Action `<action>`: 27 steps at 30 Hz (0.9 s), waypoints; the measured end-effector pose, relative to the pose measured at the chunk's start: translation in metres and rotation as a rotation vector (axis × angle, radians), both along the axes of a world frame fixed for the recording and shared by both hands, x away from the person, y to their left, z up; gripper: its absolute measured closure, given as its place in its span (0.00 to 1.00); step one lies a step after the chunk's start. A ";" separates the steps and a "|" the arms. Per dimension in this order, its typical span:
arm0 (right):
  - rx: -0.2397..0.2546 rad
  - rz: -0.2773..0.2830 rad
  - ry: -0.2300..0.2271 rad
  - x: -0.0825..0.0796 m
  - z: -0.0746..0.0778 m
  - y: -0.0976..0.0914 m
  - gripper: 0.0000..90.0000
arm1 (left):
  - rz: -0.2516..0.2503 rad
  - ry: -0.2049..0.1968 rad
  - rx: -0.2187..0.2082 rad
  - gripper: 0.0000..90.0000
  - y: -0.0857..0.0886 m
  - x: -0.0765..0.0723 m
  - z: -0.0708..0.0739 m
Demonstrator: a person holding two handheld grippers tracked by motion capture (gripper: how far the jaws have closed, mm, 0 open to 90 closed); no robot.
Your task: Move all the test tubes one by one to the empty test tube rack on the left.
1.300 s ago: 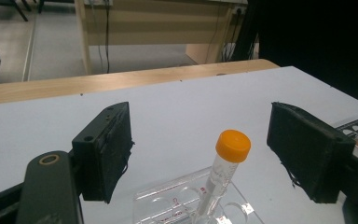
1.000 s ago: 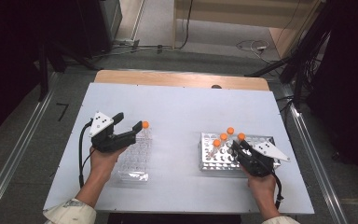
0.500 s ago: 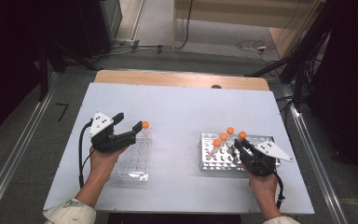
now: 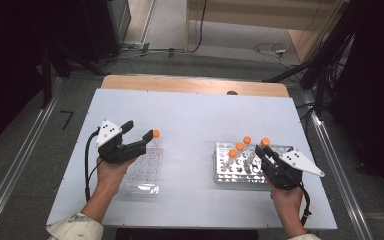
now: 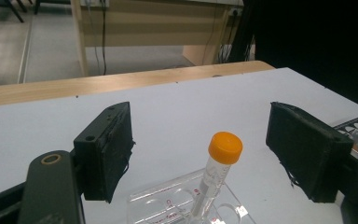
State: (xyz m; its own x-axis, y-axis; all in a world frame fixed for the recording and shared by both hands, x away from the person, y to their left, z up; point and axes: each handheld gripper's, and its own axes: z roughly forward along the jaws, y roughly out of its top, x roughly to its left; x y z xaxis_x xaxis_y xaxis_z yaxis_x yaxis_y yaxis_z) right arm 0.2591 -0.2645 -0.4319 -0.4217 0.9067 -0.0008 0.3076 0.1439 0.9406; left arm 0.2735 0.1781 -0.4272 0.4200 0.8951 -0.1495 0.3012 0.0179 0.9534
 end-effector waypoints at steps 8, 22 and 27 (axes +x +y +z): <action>0.005 0.030 -0.017 -0.014 0.020 0.002 0.80 | -0.007 -0.005 -0.005 0.25 -0.002 -0.001 0.002; 0.018 0.150 0.032 -0.031 0.039 0.018 0.80 | -0.020 -0.012 -0.010 0.25 -0.005 -0.003 0.006; 0.019 0.182 0.037 -0.034 0.038 0.025 0.80 | -0.022 -0.014 -0.011 0.26 -0.005 -0.004 0.006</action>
State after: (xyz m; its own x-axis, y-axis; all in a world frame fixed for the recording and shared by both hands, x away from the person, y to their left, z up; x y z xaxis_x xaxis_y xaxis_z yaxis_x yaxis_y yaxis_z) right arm 0.2251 -0.2397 -0.3934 -0.5784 0.8150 0.0340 0.3127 0.1830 0.9321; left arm 0.2698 0.1732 -0.4210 0.4422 0.8838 -0.1530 0.2879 0.0217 0.9574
